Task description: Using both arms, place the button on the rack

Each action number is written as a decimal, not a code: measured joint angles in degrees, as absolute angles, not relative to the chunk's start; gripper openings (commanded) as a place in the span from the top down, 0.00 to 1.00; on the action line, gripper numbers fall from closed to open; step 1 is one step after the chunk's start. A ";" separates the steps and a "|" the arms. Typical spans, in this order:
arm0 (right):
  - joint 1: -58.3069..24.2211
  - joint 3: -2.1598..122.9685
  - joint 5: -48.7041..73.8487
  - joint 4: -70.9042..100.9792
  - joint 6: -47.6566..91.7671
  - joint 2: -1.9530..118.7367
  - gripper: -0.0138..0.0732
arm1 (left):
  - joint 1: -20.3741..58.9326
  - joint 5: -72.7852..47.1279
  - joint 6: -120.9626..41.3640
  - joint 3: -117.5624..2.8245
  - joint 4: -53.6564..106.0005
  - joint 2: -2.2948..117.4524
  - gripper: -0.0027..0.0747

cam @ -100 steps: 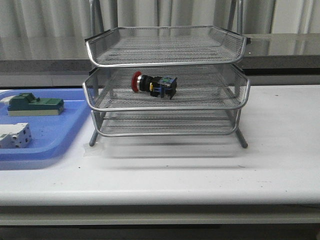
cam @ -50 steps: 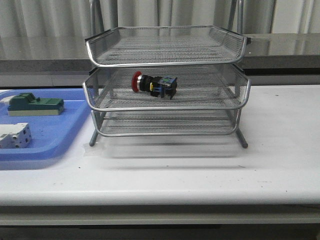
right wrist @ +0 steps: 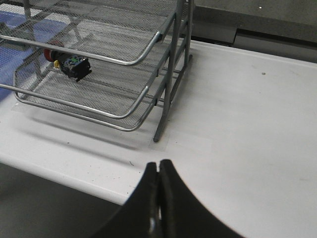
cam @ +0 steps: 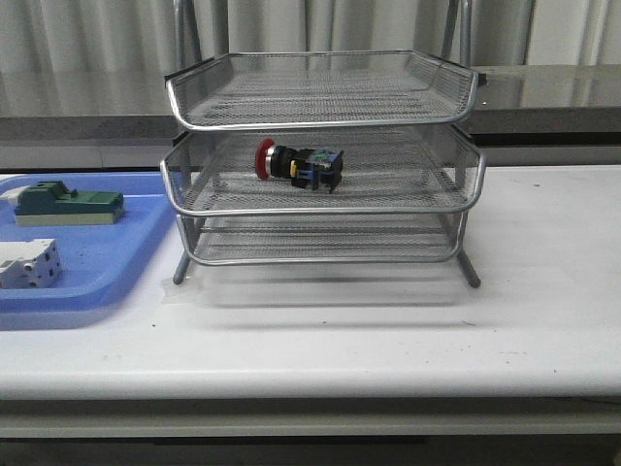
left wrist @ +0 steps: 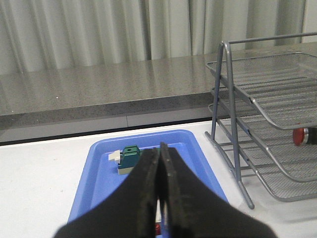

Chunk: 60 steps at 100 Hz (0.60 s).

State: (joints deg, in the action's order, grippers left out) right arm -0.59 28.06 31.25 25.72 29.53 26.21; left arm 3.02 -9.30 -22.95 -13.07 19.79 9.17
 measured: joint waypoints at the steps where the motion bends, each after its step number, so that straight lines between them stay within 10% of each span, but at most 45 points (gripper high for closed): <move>1: -0.59 28.06 31.08 25.72 29.53 26.21 0.91 | 3.02 -9.30 -22.95 -13.07 19.79 9.17 0.99; 60: -0.59 8.51 11.49 4.42 0.00 9.62 0.91 | 3.02 -9.30 -22.95 -13.07 19.79 9.17 0.99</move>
